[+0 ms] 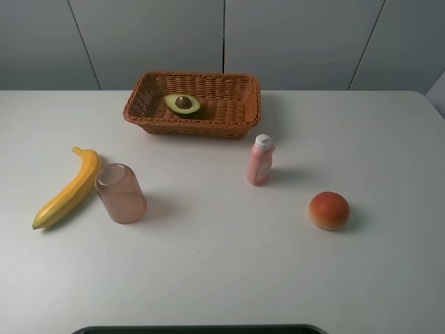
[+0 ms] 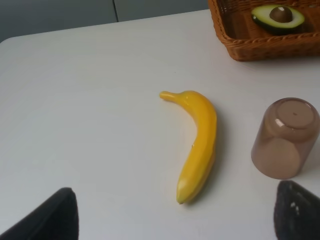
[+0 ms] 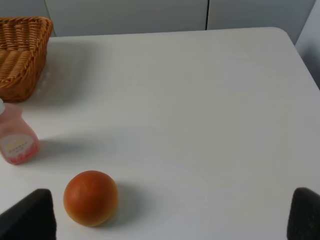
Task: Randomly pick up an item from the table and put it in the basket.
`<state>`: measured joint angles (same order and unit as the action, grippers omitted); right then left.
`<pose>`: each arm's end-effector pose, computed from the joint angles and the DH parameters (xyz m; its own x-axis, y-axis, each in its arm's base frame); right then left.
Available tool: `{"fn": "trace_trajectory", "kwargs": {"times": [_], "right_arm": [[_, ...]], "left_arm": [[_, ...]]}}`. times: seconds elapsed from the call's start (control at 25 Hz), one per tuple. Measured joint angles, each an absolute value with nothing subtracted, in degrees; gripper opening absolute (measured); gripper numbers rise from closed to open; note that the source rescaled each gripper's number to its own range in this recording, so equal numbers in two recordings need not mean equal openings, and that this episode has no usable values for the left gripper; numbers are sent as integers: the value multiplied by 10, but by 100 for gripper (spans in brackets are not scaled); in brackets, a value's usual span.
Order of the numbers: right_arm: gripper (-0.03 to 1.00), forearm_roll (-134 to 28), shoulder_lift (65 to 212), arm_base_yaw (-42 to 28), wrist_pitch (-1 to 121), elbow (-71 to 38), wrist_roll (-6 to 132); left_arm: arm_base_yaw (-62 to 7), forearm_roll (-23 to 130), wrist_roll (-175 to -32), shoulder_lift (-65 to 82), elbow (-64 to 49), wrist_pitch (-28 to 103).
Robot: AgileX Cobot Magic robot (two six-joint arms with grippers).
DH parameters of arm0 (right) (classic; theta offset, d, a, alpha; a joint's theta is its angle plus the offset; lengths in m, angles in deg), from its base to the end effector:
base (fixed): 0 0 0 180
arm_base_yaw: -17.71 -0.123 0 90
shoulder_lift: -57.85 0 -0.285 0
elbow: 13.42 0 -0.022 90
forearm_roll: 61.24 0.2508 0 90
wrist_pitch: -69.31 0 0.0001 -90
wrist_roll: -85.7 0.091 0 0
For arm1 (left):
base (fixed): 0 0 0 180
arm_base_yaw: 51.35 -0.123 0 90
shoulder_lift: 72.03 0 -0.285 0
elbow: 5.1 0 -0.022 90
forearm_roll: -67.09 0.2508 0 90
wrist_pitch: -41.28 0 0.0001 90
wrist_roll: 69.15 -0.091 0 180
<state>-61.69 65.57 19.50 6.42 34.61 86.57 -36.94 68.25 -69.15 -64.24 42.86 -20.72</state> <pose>-0.0077 -0.0004 0.2769 -0.4786 0.0266 -0.8776 0.0429 0.9991 0.0068 -0.0063 0.0033 0.2785 -0.4487 0.1251 -0.8849 0.2378 0.9712 0.0167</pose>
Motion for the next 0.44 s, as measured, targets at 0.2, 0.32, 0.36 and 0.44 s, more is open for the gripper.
{"fn": "trace_trajectory", "kwargs": {"times": [0.2, 0.32, 0.36, 0.44], "right_arm": [[99, -617, 656, 195, 64, 346, 866], [99, -617, 656, 195, 64, 346, 866], [99, -617, 656, 195, 64, 346, 866], [99, -617, 656, 195, 64, 346, 866]], "left_arm": [[-369, 682, -692, -642, 429, -207], [-369, 682, -692, -642, 429, -207], [-369, 682, -692, -642, 429, -207], [-369, 682, -692, -642, 429, -207]]}}
